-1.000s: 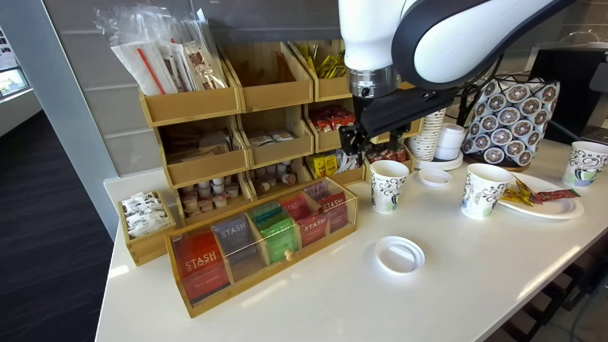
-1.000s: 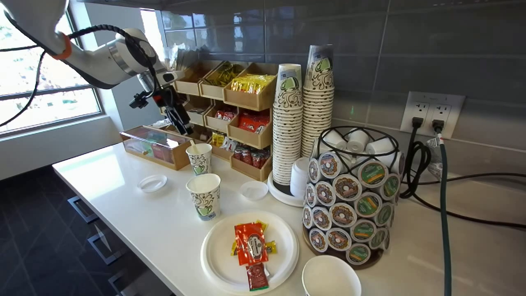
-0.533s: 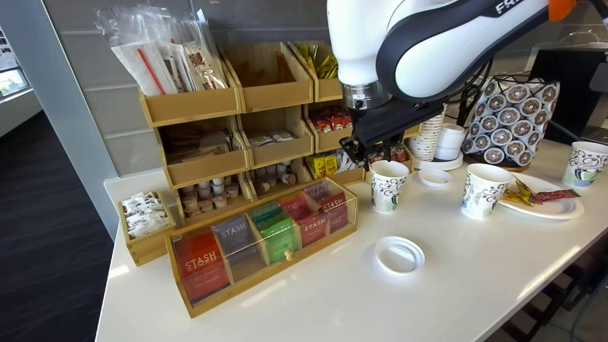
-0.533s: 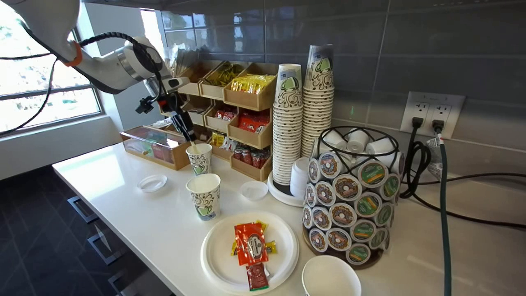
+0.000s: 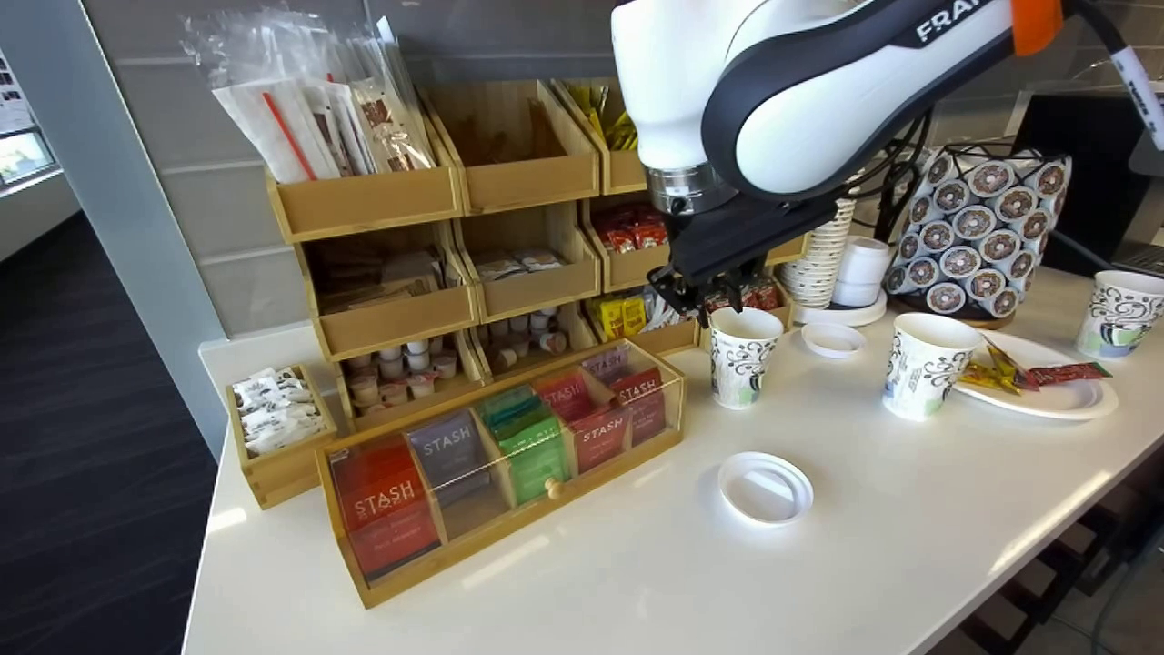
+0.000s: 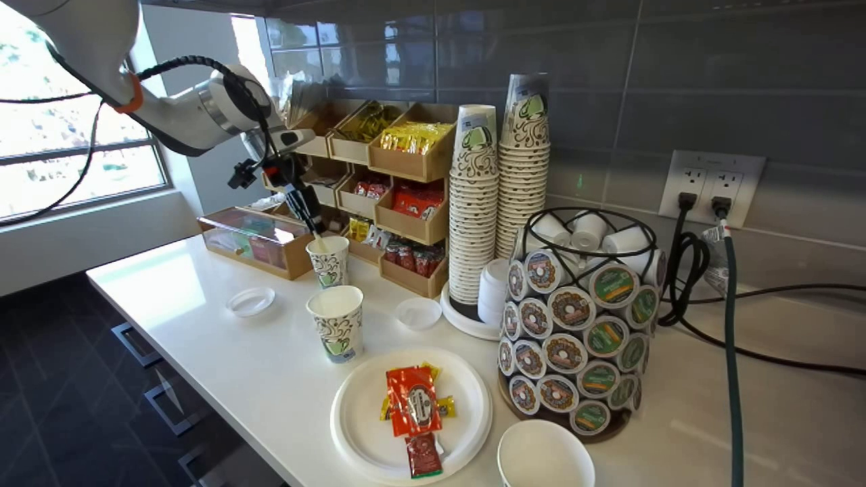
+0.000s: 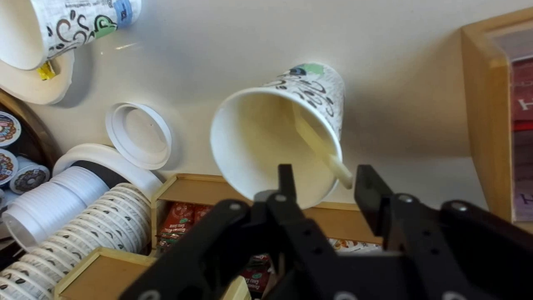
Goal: Remove the spoon from the cup on the left and put it on the counter top
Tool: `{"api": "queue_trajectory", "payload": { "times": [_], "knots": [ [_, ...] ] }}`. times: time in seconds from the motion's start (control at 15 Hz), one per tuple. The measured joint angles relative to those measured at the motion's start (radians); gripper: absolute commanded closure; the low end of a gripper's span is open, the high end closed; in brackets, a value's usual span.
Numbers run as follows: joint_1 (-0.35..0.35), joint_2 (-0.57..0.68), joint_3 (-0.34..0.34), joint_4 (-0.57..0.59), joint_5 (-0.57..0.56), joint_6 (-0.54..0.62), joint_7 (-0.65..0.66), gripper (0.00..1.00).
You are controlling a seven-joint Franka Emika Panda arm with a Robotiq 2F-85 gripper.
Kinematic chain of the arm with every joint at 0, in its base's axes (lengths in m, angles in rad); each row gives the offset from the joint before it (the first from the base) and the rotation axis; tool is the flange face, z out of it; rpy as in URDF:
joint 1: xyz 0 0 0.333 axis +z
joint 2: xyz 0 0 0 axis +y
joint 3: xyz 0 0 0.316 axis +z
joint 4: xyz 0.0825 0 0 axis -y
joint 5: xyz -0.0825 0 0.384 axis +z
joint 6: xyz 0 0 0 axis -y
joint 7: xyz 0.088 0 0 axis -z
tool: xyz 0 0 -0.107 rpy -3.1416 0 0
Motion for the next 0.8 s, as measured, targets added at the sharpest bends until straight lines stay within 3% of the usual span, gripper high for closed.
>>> {"api": "queue_trajectory", "payload": {
  "times": [0.07,0.27,0.8],
  "knots": [
    [0.001,0.001,-0.001,0.004,0.000,-0.005,0.000,0.91],
    [0.003,0.005,-0.005,0.019,0.000,-0.026,0.000,1.00],
    [0.004,0.001,-0.016,0.045,0.000,-0.106,-0.001,0.99]
  ]
}}
